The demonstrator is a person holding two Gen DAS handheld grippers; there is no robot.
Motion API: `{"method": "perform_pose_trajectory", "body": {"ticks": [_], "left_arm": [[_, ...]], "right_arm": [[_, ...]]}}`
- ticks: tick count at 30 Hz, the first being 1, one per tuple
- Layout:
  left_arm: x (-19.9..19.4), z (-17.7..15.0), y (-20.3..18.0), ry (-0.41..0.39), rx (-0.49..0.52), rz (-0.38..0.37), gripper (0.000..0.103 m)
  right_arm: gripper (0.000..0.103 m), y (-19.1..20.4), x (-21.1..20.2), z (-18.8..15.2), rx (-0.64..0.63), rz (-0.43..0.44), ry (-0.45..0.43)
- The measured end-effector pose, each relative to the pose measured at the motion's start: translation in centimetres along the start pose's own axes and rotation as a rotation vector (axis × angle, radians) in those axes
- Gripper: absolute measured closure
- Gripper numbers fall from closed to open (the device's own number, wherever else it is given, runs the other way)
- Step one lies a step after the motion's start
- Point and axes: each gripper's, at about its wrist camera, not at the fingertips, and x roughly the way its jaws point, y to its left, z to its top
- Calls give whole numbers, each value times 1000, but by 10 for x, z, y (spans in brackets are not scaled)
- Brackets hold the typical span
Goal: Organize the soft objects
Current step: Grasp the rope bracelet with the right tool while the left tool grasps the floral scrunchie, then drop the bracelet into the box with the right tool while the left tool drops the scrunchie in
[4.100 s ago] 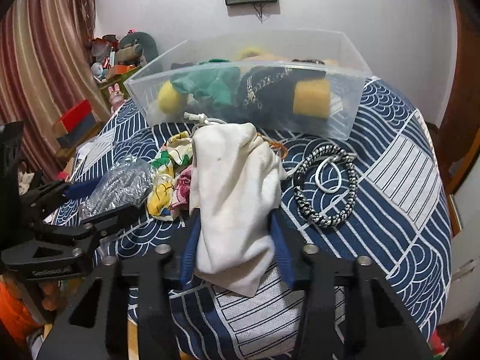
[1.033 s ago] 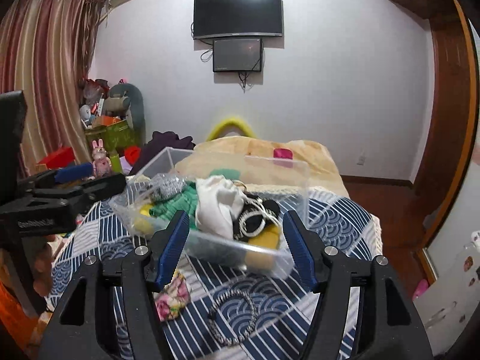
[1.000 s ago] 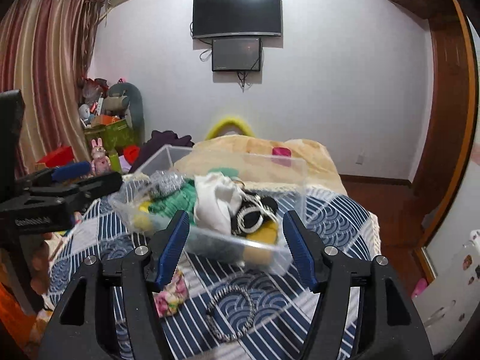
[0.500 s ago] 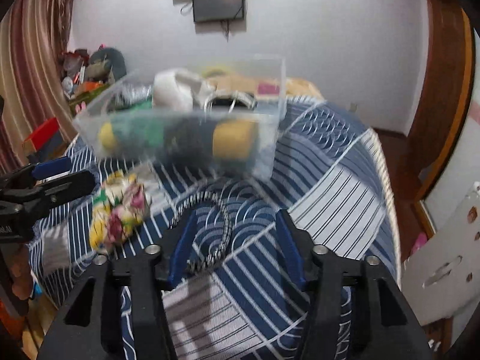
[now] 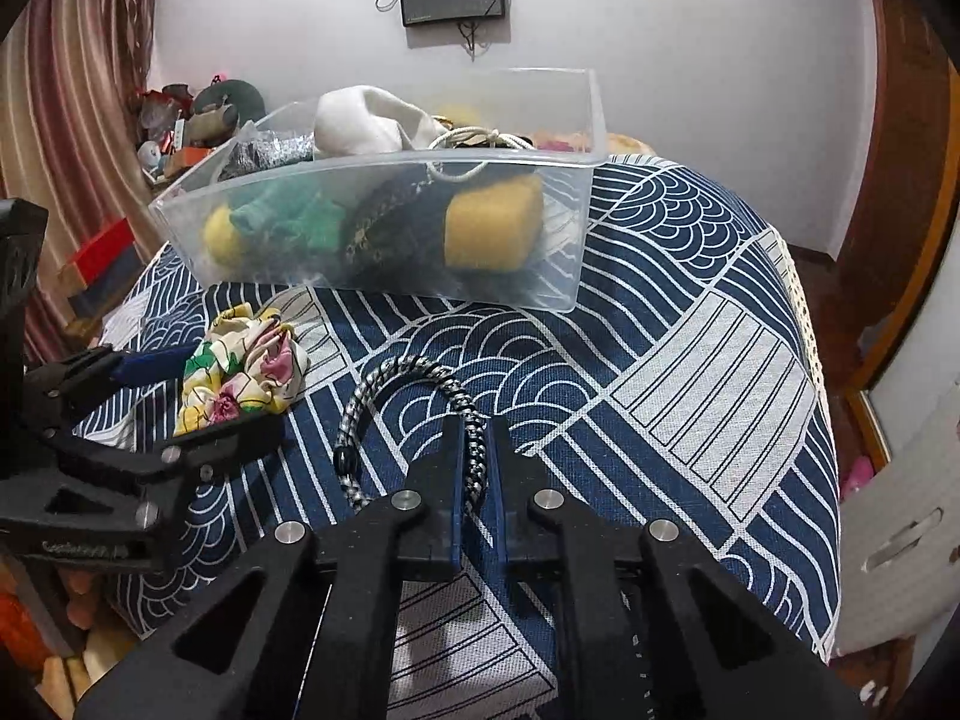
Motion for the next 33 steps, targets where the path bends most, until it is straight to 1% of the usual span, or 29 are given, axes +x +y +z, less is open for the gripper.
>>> {"method": "perform_pose_trajectory", "body": {"ticks": [2,3,4,5,6,7,9,12,14,17,22,25,29,33], "left_arm": [[-2,0,1,-9,0,-1,30],[-4,-1,3,-12,1,-4,41],[-5,-1,4,-16,2,-7,55],[-6,0,5,-16,4,-12,63],[-7,0,6,-15,5,-23,75],[-8,1,7,-15,3,-30,80],[-13,2,9,-26,0,-35,86],[-24,4,12,-61,4,-23,87],[-37,7,15,-97,4,-24,87],[-51,16,18,-141,8,-15,87],[-73,38,21,-217,3,0,87],[-80,59,23,-258,4,10,87],[-77,80,26,-292,0,20,87],[-64,100,29,-284,-7,22,87]], "right_arm": [[97,-1,-3,0,0,-2,-15],[97,-1,-5,0,0,-4,-25],[97,-1,-8,0,-1,-5,-36],[97,-1,-11,1,0,-6,-47],[97,-1,-14,2,2,-5,-57],[97,-1,-16,4,5,-4,-66],[97,-2,-21,6,11,-2,-86],[97,-1,-30,10,16,-6,-116],[97,-1,-37,13,20,-8,-139],[97,-2,-46,24,29,-21,-180],[97,-1,-60,50,37,-35,-264],[97,1,-60,66,36,-45,-301],[97,-1,-50,83,41,-71,-316],[97,-1,-32,93,45,-85,-296]]}}
